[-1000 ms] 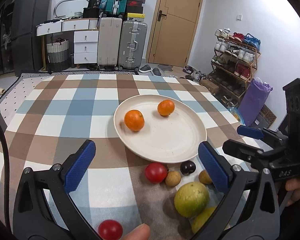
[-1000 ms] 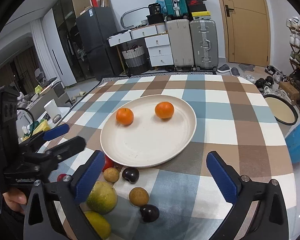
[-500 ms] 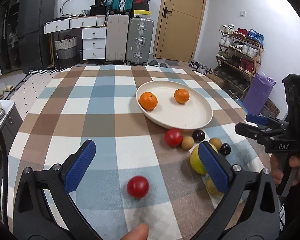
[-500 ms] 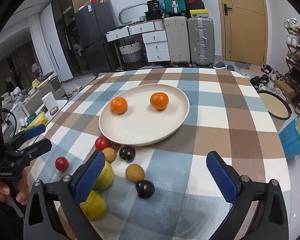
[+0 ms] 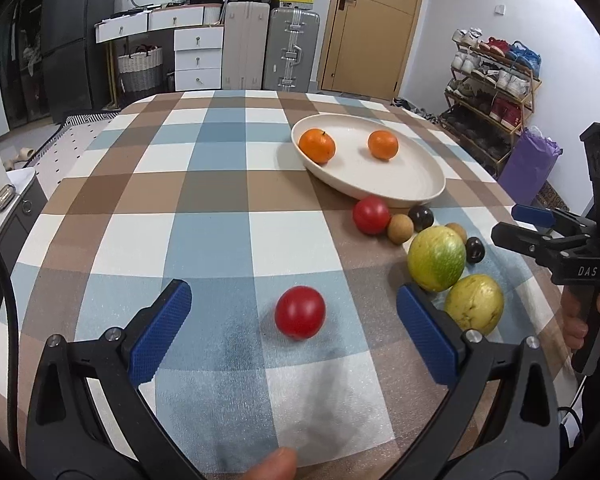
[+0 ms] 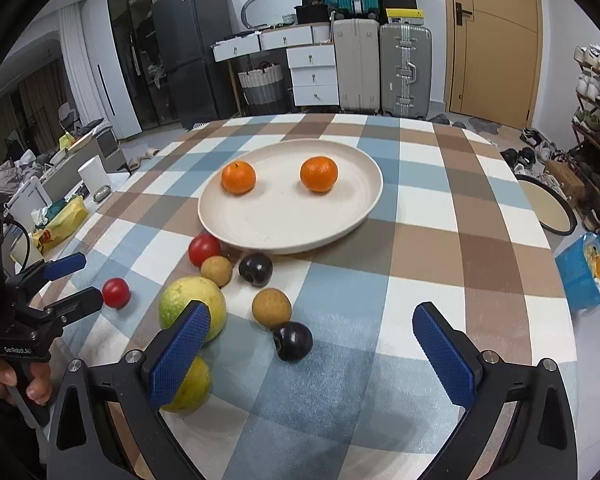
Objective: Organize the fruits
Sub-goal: 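Move left tool to a red tomato while right tool moves to a dark plum, then close left tool on the tomato while right tool closes on the plum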
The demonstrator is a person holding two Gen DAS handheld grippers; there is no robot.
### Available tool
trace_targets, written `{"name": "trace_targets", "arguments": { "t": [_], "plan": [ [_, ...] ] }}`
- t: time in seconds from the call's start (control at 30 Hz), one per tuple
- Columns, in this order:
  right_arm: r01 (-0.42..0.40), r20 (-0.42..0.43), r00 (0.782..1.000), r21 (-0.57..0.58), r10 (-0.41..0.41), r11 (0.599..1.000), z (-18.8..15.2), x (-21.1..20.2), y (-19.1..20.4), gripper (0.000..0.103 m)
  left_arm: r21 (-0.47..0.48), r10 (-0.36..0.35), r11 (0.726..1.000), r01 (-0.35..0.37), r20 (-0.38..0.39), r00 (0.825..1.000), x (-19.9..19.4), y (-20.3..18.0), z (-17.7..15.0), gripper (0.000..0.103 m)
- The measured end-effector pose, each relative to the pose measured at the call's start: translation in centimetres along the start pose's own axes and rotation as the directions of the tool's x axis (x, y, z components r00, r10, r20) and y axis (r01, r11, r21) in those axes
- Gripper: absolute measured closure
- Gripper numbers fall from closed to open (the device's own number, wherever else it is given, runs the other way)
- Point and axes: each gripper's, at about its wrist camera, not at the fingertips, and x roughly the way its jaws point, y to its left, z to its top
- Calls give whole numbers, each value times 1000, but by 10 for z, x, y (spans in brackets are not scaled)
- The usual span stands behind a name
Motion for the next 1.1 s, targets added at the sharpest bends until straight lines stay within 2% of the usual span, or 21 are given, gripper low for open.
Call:
{"name": "trace_targets", "arguments": {
  "t": [0.33,0.43,0.57,0.67,0.73,0.87,1.1],
  "plan": [
    [53,-102,993,-63,-60,997,-15,22,2,2,-14,-16,1000,16,-26,1000,9,4,1,1],
    [22,-128,991,-46,-28,999,-17,27,-1,13,15,12,1000,-11,-26,1000,9,3,3,1],
    [5,-144,990,-56,-13,998,-18,32,1,21,14,14,1000,-14,-38,999,10,7,3,1],
    [-5,-144,990,-66,-4,998,-18,32,4,22,24,6,1000,-4,-68,998,15,6,1,11],
    [-7,-142,990,-71,-3,997,-17,33,5,24,31,-12,999,15,-95,995,20,4,0,25],
    [-14,-136,991,-80,3,997,-17,31,6,30,33,-39,999,43,-123,992,26,3,-3,38],
    [-14,-131,991,-108,-1,994,-19,30,12,41,21,-92,995,96,-126,988,27,3,-3,70]
  ]
}}
